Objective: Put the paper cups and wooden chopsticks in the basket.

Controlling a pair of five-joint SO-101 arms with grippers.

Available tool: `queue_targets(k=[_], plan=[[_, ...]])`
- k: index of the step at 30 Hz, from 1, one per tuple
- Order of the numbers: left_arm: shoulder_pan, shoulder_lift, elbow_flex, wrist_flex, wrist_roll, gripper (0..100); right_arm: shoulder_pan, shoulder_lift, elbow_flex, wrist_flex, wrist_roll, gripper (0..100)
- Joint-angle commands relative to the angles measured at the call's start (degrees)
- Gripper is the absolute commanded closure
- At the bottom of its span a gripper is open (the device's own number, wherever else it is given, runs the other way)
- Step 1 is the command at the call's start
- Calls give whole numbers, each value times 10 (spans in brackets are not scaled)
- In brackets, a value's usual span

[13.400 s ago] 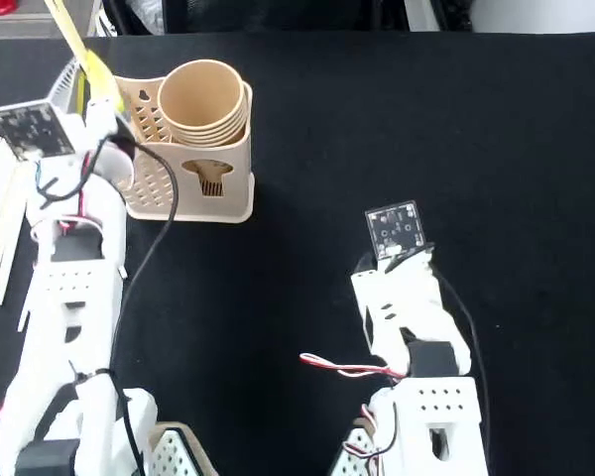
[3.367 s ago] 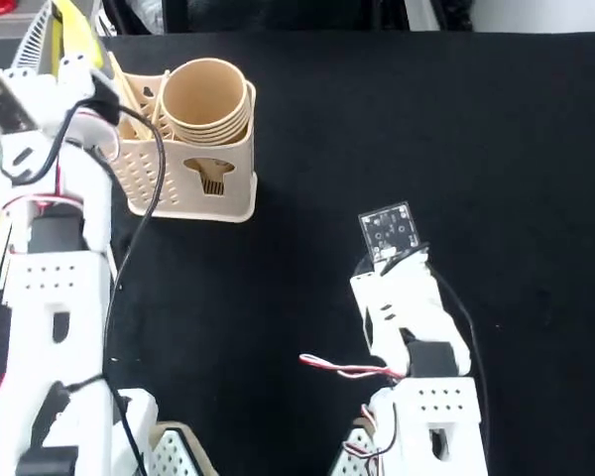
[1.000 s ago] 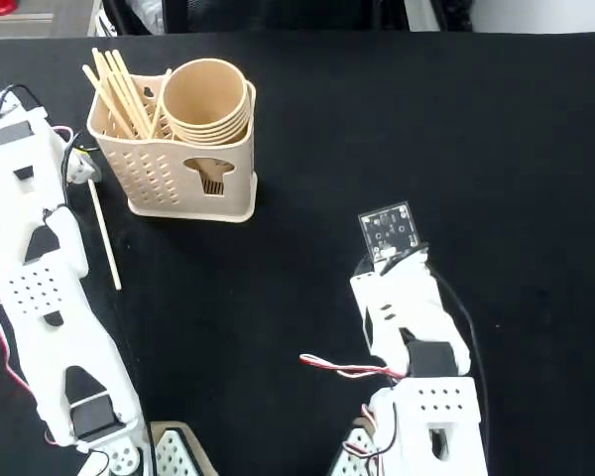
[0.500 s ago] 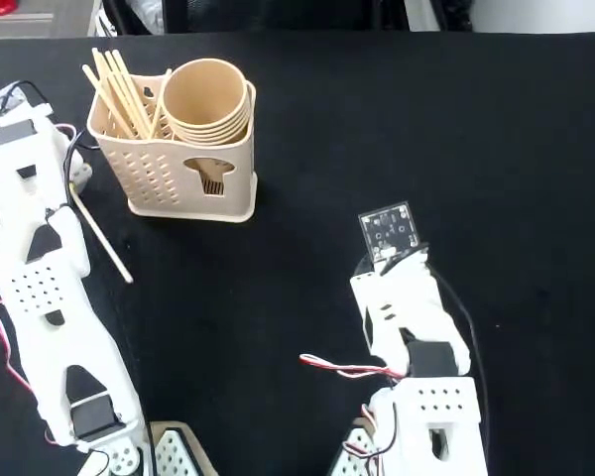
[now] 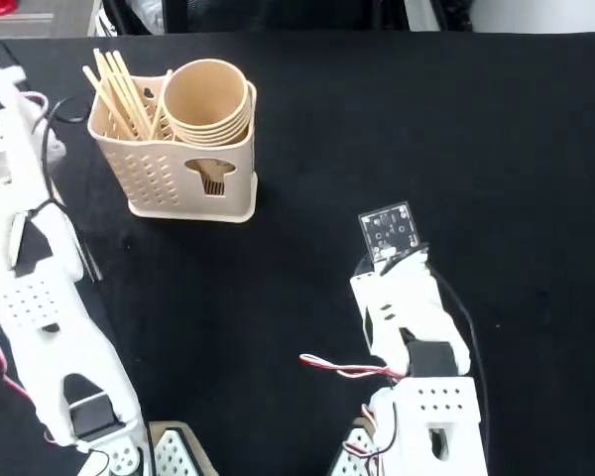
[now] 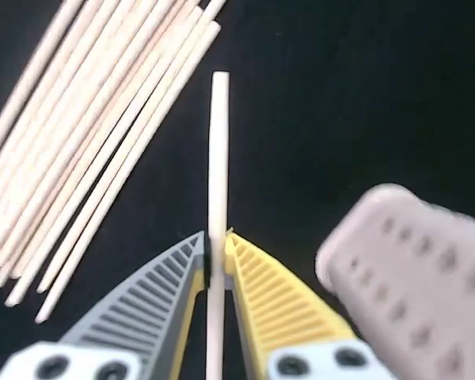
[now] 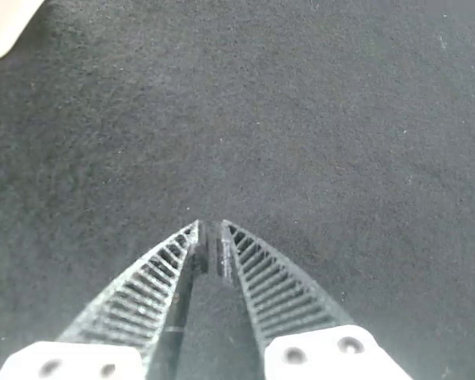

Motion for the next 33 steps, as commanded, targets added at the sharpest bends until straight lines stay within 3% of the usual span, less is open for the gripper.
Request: queue_targets(k=[1,6,10,14,19,24,27,29,33], plan=[[-1,-120,59,17,-20,971,-3,-8,-3,-10,6,956],[6,-280,267,6,-26,971,-3,-8,-3,-10,6,956],[7,-434,427,-83,-54,971,-3,-8,-3,-10,6,956],[10,-612,604,-230,-76,971,-3,-8,-3,-10,6,956],[37,-781,768,-477,-91,971,-3,-8,-3,-9,5,956],[73,-834,800,-713,-51,971,-3,-8,-4,-9,5,956],[95,-833,761,-805,9,971,-3,-8,-4,-9,6,956],[111,-827,726,-838,28,971,-3,-8,-4,-9,6,956],[160,-786,654,-825,29,971,-3,-8,-6,-8,6,956]])
